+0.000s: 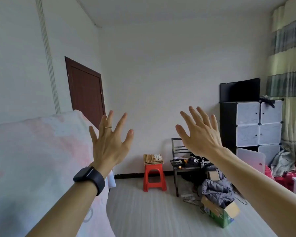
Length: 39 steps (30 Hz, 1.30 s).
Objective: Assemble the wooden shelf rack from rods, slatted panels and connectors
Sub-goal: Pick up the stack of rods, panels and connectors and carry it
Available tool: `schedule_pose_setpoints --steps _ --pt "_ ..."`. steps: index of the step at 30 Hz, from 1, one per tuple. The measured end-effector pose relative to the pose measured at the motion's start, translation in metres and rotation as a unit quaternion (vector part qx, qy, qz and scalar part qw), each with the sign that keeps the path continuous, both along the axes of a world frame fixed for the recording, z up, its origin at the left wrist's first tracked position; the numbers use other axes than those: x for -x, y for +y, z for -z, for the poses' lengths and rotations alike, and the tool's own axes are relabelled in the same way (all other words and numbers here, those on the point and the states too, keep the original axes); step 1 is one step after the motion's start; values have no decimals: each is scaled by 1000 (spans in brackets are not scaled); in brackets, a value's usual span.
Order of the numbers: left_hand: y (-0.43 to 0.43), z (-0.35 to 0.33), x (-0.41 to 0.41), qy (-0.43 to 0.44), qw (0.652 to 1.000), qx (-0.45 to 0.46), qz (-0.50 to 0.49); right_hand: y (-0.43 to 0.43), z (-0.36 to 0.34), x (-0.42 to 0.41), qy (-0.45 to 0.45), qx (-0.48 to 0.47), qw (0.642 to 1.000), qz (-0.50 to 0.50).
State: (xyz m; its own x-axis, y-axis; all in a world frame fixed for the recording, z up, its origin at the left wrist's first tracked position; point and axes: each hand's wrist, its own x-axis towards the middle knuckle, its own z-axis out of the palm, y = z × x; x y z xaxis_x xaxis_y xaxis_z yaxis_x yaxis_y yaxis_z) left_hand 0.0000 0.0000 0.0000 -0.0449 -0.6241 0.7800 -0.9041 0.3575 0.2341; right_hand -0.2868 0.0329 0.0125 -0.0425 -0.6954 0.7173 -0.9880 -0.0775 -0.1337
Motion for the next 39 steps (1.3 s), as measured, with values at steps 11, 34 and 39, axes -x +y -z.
schedule_pose_setpoints --steps 11,34,39 --pt "-121 5 63 5 1000 -7 -25 -119 0 61 6 14 1000 -7" --pt "-398 125 45 28 999 16 -1 -403 134 25 -92 53 989 -98" --pt "-499 164 33 14 998 -53 10 -491 172 7 -96 -6 992 -78"
